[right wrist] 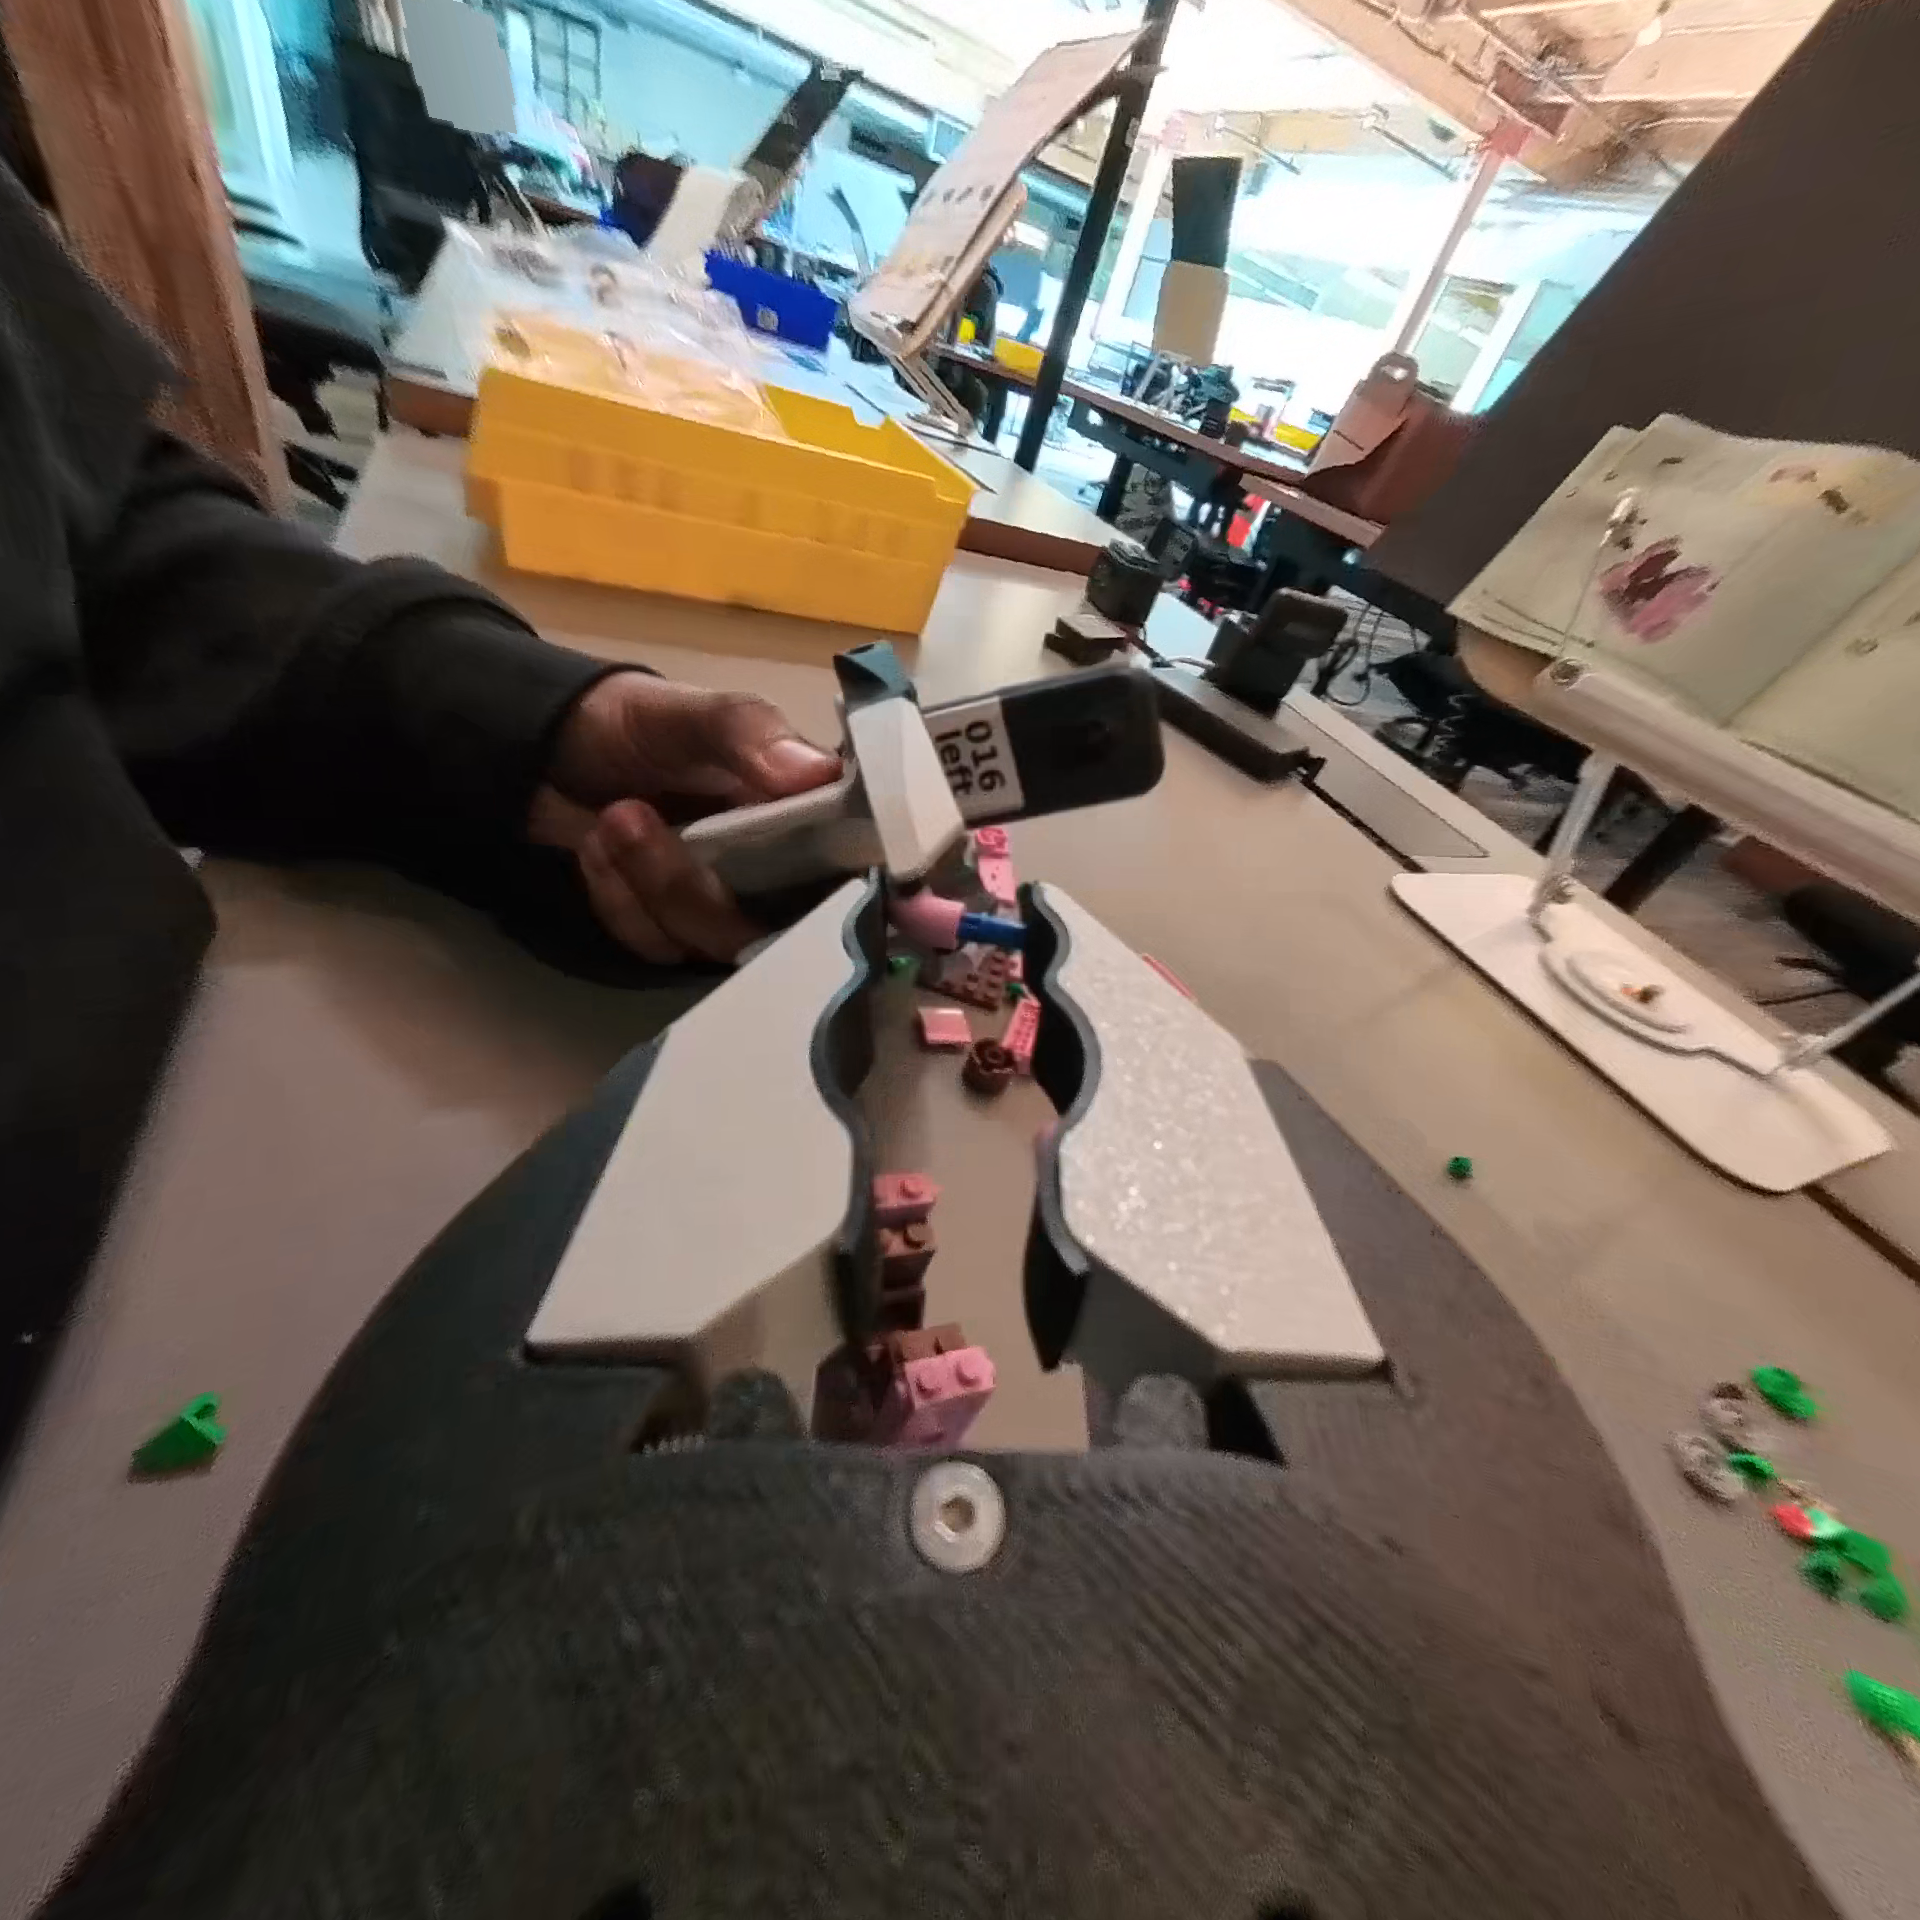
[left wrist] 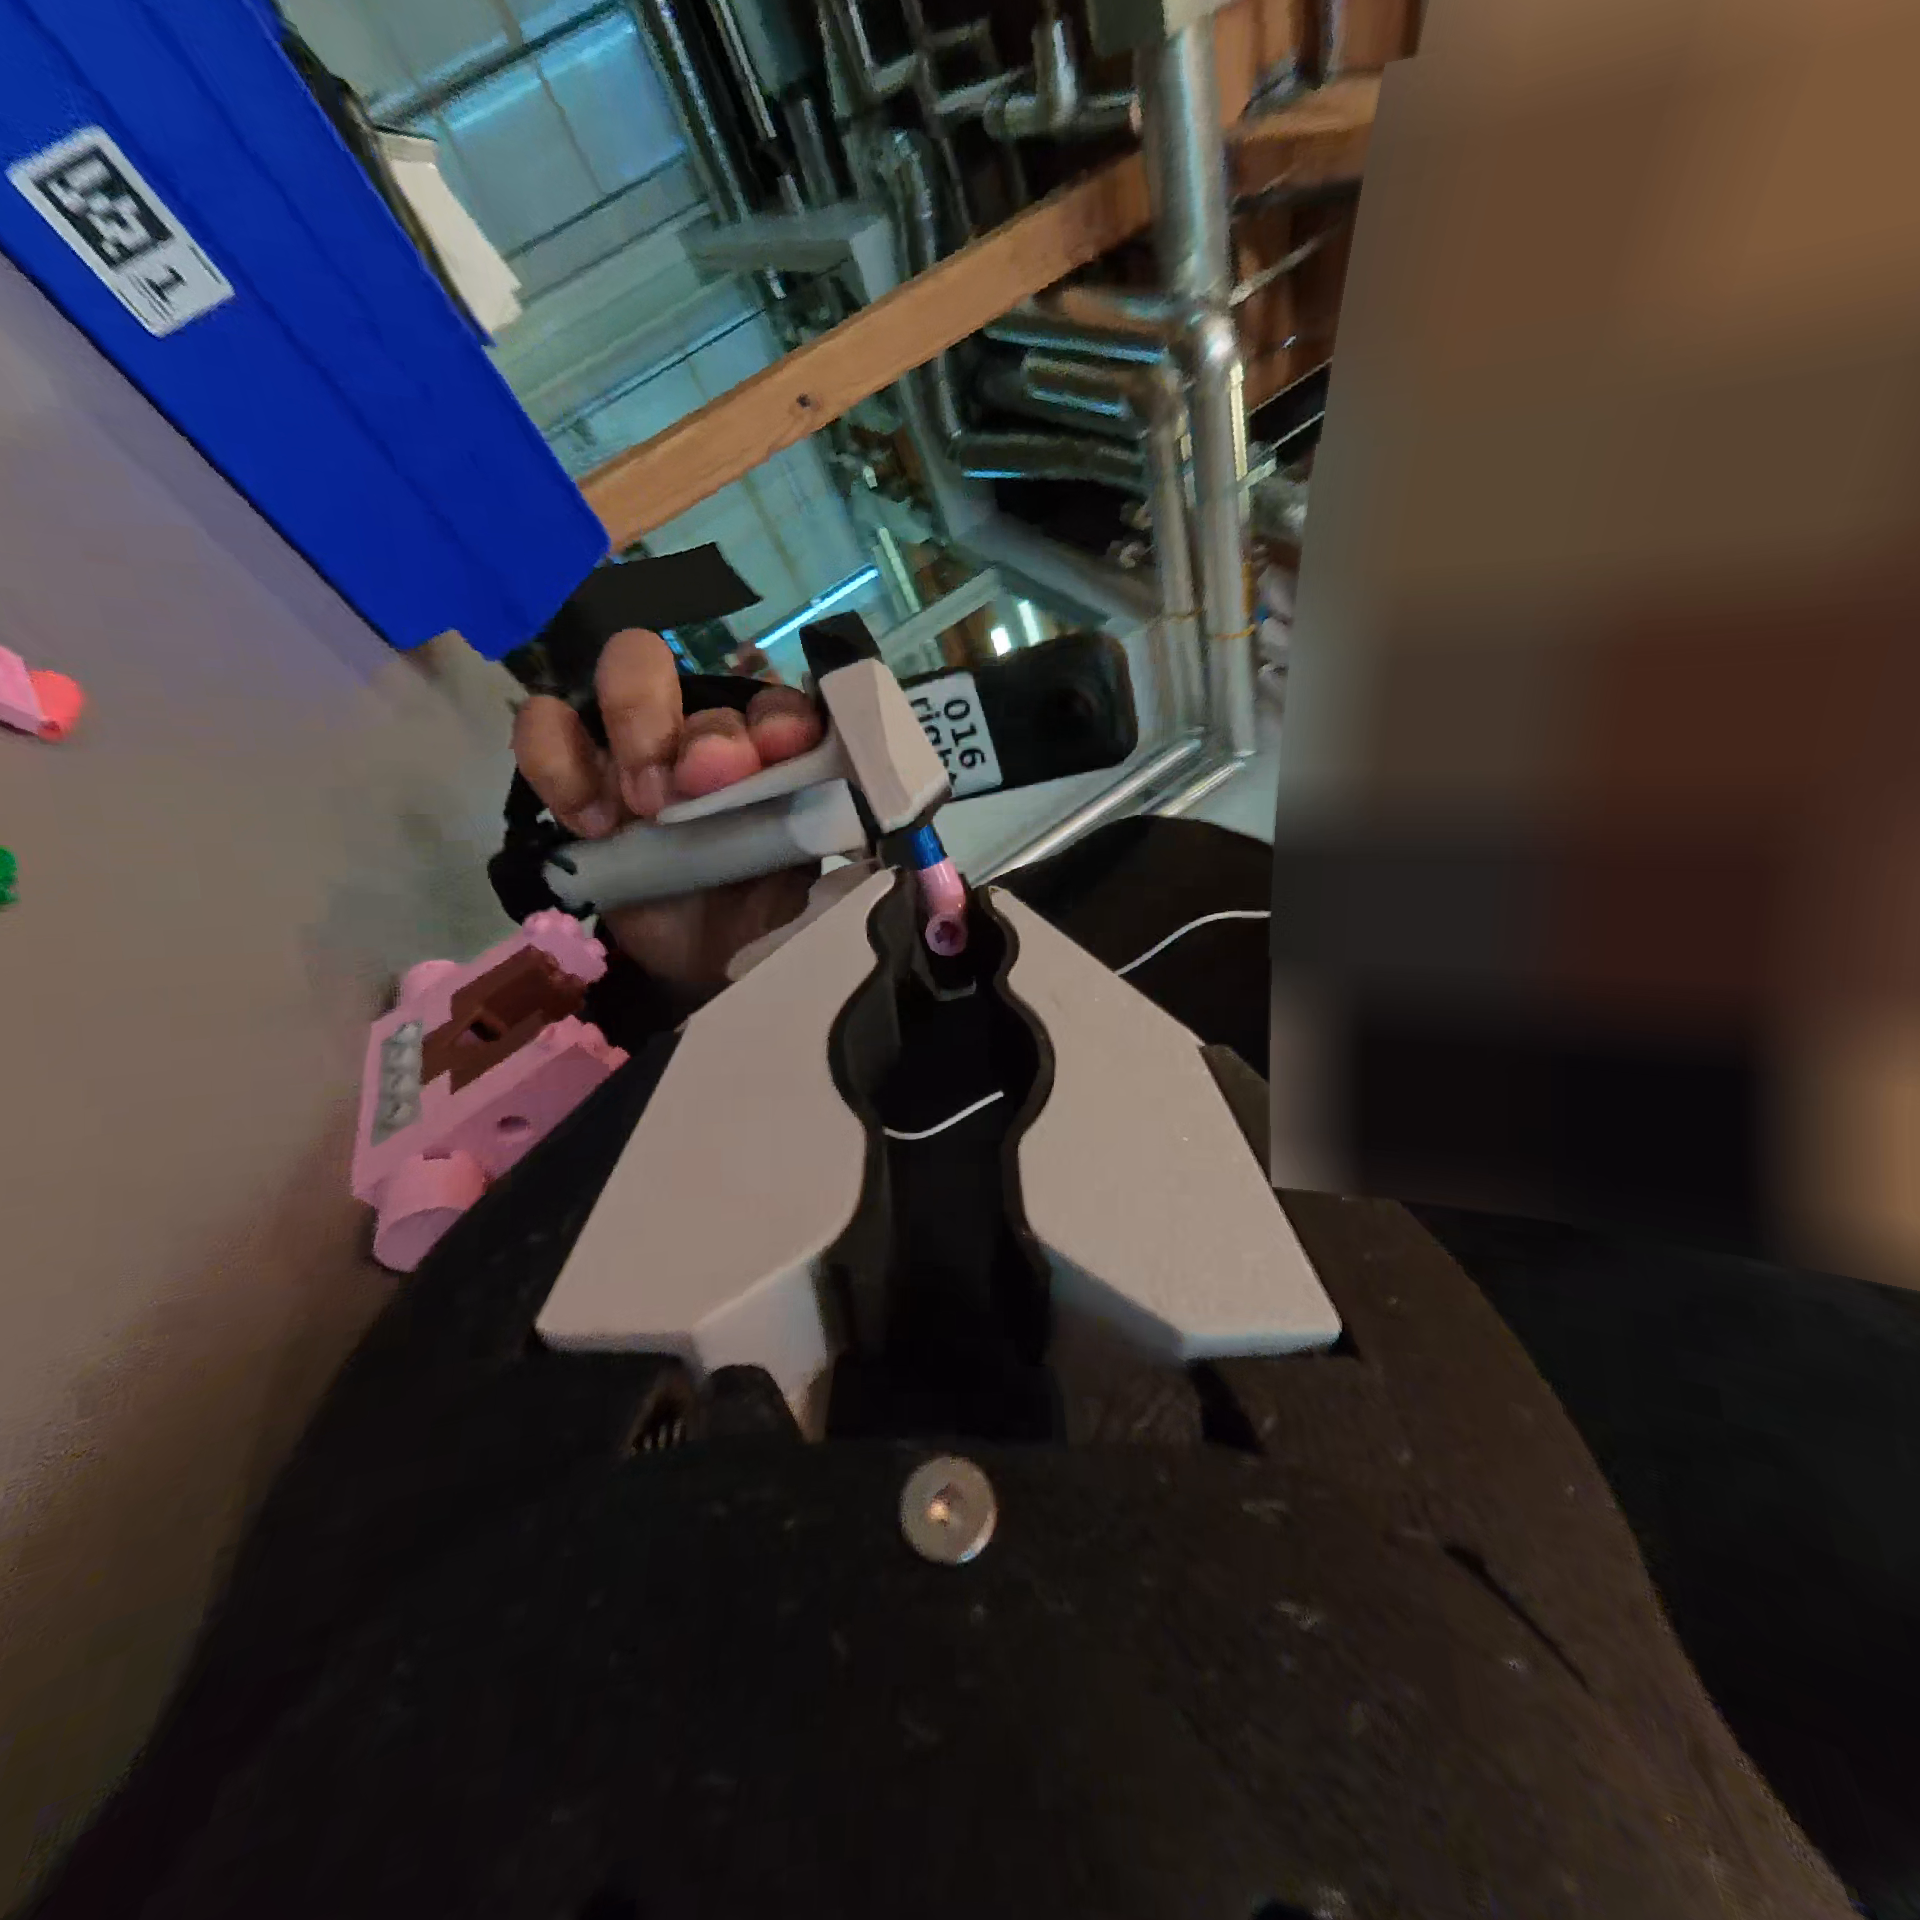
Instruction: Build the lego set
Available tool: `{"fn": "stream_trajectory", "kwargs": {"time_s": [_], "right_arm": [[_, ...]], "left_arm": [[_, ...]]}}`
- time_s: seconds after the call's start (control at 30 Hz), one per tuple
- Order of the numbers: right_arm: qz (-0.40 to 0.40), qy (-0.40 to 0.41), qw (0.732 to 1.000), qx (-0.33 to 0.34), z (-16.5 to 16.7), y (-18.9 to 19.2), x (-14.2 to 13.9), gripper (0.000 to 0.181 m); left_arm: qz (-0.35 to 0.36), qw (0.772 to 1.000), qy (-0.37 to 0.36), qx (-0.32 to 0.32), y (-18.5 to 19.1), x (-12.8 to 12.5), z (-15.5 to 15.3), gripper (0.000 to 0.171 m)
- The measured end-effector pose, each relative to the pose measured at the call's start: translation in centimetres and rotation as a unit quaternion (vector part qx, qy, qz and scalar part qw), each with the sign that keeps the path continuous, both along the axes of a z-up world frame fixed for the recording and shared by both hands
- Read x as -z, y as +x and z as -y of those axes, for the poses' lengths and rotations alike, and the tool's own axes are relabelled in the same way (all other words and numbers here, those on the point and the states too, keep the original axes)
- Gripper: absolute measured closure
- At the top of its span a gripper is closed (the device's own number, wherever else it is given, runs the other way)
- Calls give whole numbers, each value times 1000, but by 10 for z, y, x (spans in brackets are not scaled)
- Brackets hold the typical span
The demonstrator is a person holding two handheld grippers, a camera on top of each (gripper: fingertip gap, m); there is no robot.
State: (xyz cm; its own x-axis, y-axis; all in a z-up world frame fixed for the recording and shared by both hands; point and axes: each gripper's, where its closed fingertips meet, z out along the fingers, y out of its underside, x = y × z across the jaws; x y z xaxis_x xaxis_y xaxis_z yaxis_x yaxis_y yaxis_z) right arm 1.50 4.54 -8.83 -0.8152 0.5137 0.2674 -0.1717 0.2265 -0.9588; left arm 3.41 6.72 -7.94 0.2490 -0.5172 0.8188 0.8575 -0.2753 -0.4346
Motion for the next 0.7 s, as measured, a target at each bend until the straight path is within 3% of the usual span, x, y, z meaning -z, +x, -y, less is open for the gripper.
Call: {"fn": "stream_trajectory", "kwargs": {"time_s": [0.2,0.37,0.47,0.7], "right_arm": [[-65,24,996,47,-4,-6,1,155],[-117,2,987,110,-14,-14,-8,124],[-73,-52,991,96,-14,-11,-15,129],[50,-188,981,7,-14,-1,-30,168]], "left_arm": [[-24,999,-14,-24,-4,2,0,167],[-35,995,6,-91,-23,-5,5,168],[-72,988,15,-136,-31,-10,10,167],[-161,971,33,-175,-25,-20,11,167]]}}
